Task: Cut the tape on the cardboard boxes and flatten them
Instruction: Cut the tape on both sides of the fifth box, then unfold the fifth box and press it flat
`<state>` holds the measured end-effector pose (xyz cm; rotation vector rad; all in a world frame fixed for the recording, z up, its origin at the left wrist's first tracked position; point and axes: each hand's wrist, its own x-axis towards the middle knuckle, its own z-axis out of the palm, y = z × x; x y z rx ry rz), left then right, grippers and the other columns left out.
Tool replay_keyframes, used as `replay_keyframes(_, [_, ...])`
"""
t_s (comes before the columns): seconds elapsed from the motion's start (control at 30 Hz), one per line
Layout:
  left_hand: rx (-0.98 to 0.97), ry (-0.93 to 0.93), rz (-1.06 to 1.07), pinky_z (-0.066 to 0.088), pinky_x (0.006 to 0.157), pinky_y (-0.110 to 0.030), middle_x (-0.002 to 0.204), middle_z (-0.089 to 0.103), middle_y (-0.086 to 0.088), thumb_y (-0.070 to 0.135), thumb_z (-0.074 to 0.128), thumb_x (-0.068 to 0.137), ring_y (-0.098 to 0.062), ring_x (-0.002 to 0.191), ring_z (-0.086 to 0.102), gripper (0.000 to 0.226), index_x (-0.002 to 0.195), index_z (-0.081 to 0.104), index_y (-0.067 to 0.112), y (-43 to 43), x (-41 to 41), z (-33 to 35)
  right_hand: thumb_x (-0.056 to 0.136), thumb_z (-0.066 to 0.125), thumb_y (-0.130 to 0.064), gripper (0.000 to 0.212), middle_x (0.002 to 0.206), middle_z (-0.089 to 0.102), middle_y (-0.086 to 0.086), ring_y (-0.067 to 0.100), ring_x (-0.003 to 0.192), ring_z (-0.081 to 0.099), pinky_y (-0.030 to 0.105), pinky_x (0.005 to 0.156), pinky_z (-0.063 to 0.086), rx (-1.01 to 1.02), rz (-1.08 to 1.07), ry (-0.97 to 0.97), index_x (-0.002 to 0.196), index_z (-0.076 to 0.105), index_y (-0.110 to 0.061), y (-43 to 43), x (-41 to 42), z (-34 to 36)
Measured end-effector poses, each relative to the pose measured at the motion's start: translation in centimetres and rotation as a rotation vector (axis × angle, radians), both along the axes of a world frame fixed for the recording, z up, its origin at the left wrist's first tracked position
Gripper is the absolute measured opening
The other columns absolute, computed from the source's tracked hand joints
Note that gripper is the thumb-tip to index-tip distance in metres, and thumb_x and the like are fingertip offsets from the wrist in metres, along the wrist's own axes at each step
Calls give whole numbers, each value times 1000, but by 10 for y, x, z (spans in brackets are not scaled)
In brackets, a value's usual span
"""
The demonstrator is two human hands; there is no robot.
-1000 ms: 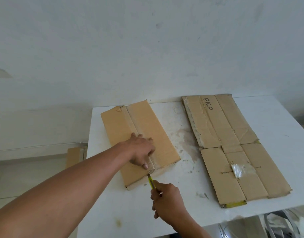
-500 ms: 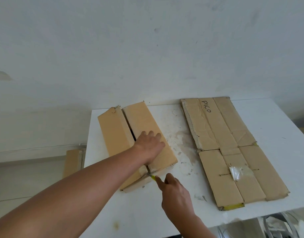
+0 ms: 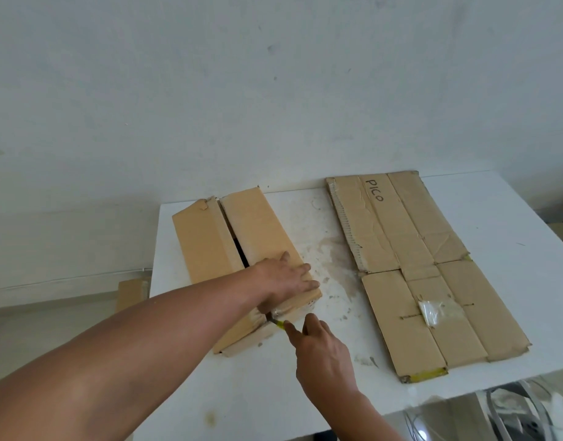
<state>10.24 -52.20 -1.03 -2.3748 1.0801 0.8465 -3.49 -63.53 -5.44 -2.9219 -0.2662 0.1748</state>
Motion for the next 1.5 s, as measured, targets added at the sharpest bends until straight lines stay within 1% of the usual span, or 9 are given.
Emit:
replay_keyframes(0.3, [-37, 6, 14, 49, 98, -50, 168, -4, -2, 9, 80, 81, -49, 151, 3, 117, 159, -1, 38, 1, 2, -5, 38, 93, -7, 61, 66, 33, -6, 13, 48, 37, 20, 37, 20, 10, 37, -1, 93, 80, -29, -7, 11, -1])
replay_keyframes(0.5, [-33, 24, 10, 51, 93, -45, 168, -4, 0, 5, 80, 78, -47, 151, 3, 118, 159, 0, 39, 0, 5, -2, 90, 54, -4, 67, 89, 38, -4, 17, 77, 39, 25, 53, 29, -3, -18, 52, 145, 44, -40, -31, 23, -4])
replay_keyframes(0.63, [-63, 61, 59, 47, 102, -46, 169, -9, 5, 5, 77, 81, -42, 153, -3, 115, 160, 1, 37, 1, 7, -4, 94, 55, -11, 51, 93, 55, -7, 18, 78, 54, 25, 60, 39, 53, -26, 85, 137, 51, -38, -45, 31, -11])
replay_keyframes(0.83, [-258, 148, 343, 23, 123, -48, 167, -16, 7, 1, 75, 81, -29, 155, -9, 109, 161, 7, 31, 10, 4, -14, 97, 53, -13, 15, 92, 57, -9, 10, 77, 54, 25, 67, 48, 211, -204, 274, 100, 58, -26, -88, 30, -18])
replay_keyframes(1.0, [-215, 21, 683, 10, 123, -58, 159, -38, -12, 6, 79, 78, -51, 144, -27, 123, 159, -10, 31, 8, -8, -20, 97, 56, -19, 6, 87, 62, -2, 16, 73, 61, 25, 55, 47, 495, -583, 414, 99, 59, -24, -116, 37, -30])
replay_keyframes(1.13, [-152, -183, 787, 1, 124, -57, 159, -22, -32, 7, 73, 81, -54, 145, -22, 116, 158, -13, 9, 4, -17, -24, 98, 55, -29, 14, 89, 57, -2, 17, 78, 57, 28, 65, 49, 220, -473, 526, 108, 56, -19, -114, 43, -53])
replay_keyframes(1.3, [-159, -437, 836, -3, 120, -66, 162, 6, -28, 12, 70, 85, -48, 151, -10, 83, 152, 24, -5, 2, -37, -22, 100, 51, -20, 9, 109, 60, 3, 21, 92, 61, 27, 67, 44, 29, -252, 498, 105, 44, -18, -109, 50, -72])
replay_keyframes(1.4, [-176, -410, 1128, 5, 114, -75, 162, -23, -21, 18, 75, 81, -54, 147, -19, 100, 158, 12, 11, 5, -50, -20, 101, 51, -22, 25, 125, 52, 3, 18, 112, 60, 28, 81, 49, -51, -105, 502, 124, 46, -14, -113, 59, -77])
replay_keyframes(1.5, [-396, -206, 1545, 34, 113, -62, 159, -35, -13, 2, 69, 81, -52, 149, -6, 114, 159, -6, 35, 14, -59, -20, 102, 47, -37, 35, 126, 50, 5, 21, 114, 57, 32, 88, 50, 8, -76, 401, 127, 49, -13, -107, 76, -59])
